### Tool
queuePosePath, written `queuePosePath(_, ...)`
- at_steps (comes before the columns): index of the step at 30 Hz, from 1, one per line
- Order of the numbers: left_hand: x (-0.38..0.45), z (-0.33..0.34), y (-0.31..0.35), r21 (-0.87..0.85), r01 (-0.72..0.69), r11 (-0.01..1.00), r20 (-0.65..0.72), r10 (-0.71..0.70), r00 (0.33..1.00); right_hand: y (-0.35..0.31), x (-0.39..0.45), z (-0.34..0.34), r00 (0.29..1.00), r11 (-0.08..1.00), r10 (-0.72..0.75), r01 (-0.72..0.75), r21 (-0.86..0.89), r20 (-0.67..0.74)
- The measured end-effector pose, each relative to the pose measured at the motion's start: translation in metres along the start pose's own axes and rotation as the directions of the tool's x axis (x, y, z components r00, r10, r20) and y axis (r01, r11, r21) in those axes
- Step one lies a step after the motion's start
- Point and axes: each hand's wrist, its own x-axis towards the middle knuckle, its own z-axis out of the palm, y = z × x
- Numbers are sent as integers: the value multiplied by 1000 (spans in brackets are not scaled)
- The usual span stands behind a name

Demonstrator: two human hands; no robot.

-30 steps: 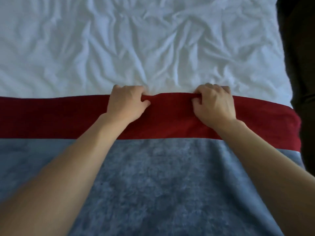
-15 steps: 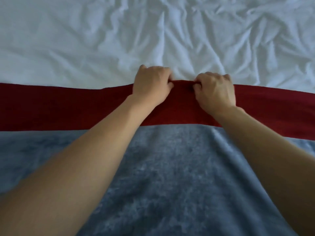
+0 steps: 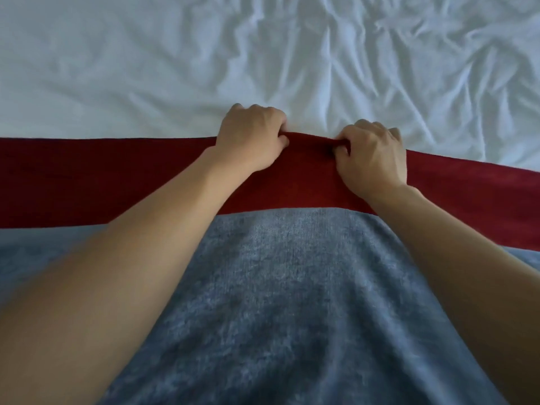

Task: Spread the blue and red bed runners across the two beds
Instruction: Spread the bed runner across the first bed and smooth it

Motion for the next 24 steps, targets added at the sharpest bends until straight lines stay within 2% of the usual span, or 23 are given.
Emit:
queuePosePath(2,0,0,-3,0,1,1000,39,-1,999,-7,1,1,1000,1000,-9,9,11,-20)
queuePosePath(8,-38,-24,-50,38,117,992,57,-119,991,-59,10,12,973,967,-226,229,110,-43)
queuePosePath(12,-47,-34,-72,55,177,983,51,-180,982,-92,13,22,953,940,-292,302,159,-85)
queuePosePath(15,-54,-41,-88,77,218,973,32,-221,975,-108,16,24,946,934,-311,322,155,-92)
queuePosePath(21,-87,-67,-145,127,269,955,37,-275,961,-164,19,32,935,929,-353,352,111,-9)
queuePosePath(24,-92,-79,-187,107,316,943,-16,-316,948,-183,33,34,970,971,-240,240,10,36)
